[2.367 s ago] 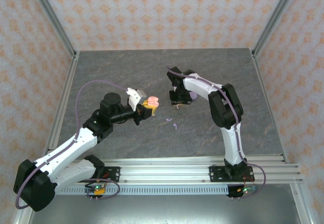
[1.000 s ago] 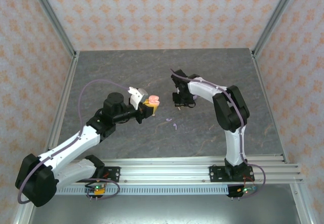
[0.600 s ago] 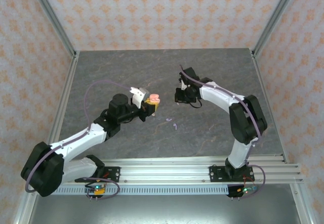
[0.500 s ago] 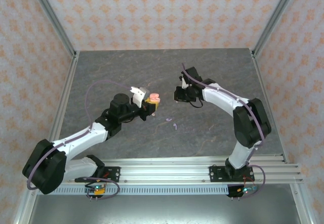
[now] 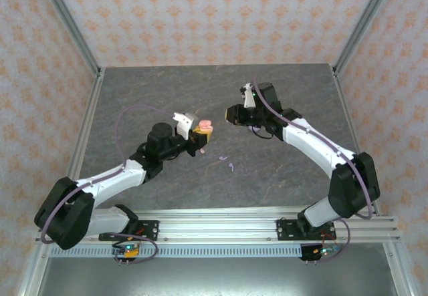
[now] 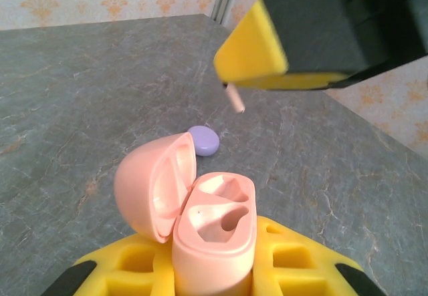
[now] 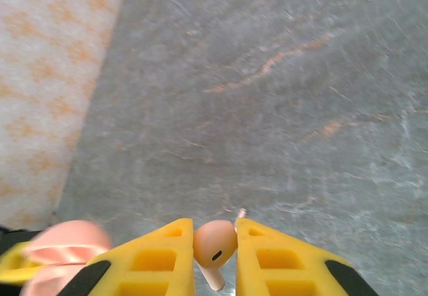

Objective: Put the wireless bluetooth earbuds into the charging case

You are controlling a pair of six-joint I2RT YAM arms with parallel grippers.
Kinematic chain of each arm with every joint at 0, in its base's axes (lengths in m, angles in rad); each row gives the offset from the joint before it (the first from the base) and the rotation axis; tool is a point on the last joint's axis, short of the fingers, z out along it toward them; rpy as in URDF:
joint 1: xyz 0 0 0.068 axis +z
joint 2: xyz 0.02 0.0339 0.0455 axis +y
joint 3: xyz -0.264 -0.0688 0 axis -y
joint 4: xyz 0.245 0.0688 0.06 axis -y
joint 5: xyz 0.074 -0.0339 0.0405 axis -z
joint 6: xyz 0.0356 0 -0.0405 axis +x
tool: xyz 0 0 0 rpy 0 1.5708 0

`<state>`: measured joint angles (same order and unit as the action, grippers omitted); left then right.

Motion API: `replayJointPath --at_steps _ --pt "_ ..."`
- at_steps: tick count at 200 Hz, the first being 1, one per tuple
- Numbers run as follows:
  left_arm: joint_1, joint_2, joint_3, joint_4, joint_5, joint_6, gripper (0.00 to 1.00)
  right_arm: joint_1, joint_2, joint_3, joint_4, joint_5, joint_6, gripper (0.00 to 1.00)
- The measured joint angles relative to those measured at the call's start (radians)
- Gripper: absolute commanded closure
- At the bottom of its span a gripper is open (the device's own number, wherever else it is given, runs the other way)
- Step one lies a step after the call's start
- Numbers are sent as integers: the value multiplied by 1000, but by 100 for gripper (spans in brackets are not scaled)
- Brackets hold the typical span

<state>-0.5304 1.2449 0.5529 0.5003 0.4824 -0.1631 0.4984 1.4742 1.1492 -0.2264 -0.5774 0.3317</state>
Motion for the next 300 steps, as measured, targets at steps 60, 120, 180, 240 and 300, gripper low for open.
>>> replayJointPath --at_steps 60,120,180,240,300 --pt "0 63 20 53 10 -40 95 31 -79 0 54 -63 36 82" --pt "-33 93 66 142 15 -92 95 85 -86 30 56 -76 39 81" --pt "-59 102 75 222 25 -132 95 97 -132 35 56 -73 37 81" --pt "-71 102 108 238 30 -167 95 97 -140 35 56 -72 31 81" --pt "-85 100 108 238 29 -173 95 97 -148 35 56 -57 16 81"
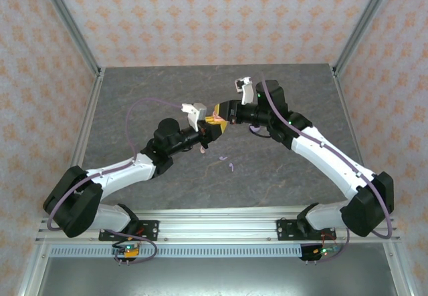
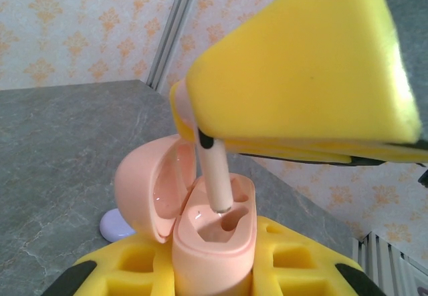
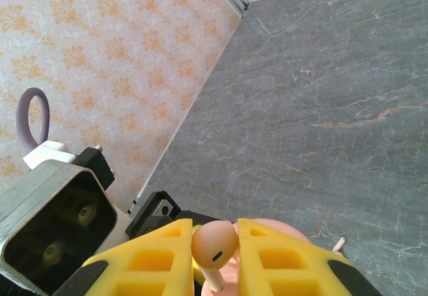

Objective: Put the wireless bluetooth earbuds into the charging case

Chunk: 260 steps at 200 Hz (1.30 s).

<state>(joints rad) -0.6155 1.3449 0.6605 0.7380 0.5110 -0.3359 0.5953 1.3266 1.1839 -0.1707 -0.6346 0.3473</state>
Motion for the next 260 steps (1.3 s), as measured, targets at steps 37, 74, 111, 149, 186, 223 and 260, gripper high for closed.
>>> replayJointPath --at_steps 37,74,111,149,186,223,260 --pt "0 -9 0 -1 -7 0 95 0 -11 0 -1 8 -12 81" --pt "0 -14 3 -8 -15 -1 95 0 -22 0 -13 10 -26 80" --pt "0 -14 11 -16 -19 -7 95 0 -23 0 -23 9 -36 80" --pt "0 -14 12 -16 -19 -8 95 0 -23 0 -23 10 -38 80" --pt "0 -14 12 -20 -19 -8 95 0 -23 0 -26 10 -47 80" --pt "0 -14 18 -42 -19 -8 95 0 -23 0 -38 10 -61 80" --pt "0 -14 20 -46 -19 -8 95 0 -23 0 -39 10 -65 80"
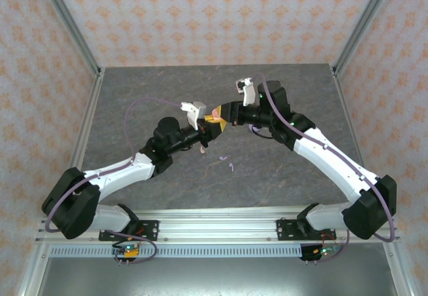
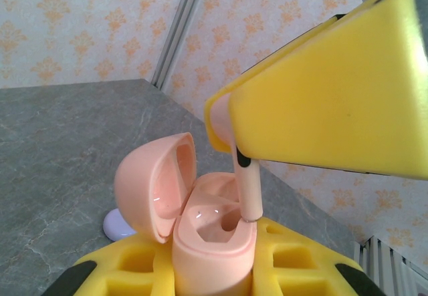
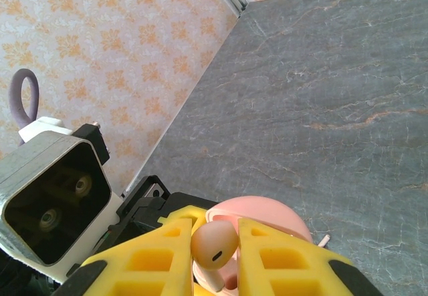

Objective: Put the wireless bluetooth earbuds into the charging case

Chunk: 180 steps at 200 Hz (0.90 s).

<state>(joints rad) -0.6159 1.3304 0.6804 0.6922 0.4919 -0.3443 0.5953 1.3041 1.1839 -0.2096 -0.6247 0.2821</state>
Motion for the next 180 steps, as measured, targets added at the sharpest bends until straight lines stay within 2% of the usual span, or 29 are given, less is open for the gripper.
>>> replayJointPath --at_steps 180 --pt "-4 0 7 -6 -29 -33 95 11 -11 -9 13 60 14 80"
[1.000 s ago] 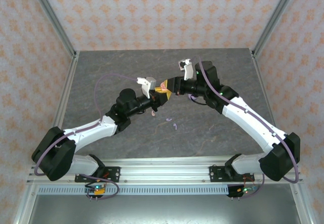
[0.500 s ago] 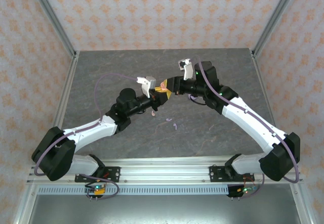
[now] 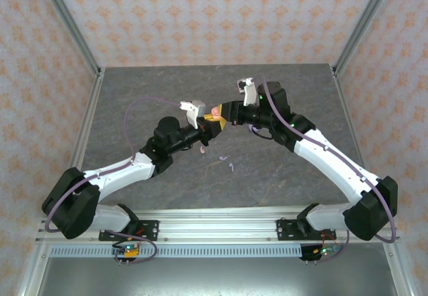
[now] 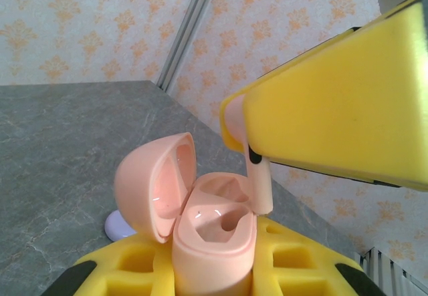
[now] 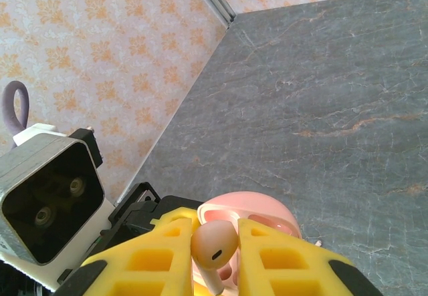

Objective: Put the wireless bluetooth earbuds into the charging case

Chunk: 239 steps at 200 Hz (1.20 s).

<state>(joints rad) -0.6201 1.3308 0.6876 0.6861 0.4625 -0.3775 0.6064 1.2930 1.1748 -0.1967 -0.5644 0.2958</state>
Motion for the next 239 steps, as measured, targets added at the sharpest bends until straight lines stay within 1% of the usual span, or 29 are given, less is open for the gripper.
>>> replayJointPath --at_steps 170,192,210,239 --pt "-3 8 22 -14 4 11 95 5 0 -2 3 6 18 80" --pt "-10 8 43 -56 0 27 95 6 0 1 1 24 18 80" --pt "-14 8 71 -126 -11 59 96 6 0 6 -14 54 14 80" --pt "-15 6 86 -234 -61 116 96 6 0 7 -66 120 0 81"
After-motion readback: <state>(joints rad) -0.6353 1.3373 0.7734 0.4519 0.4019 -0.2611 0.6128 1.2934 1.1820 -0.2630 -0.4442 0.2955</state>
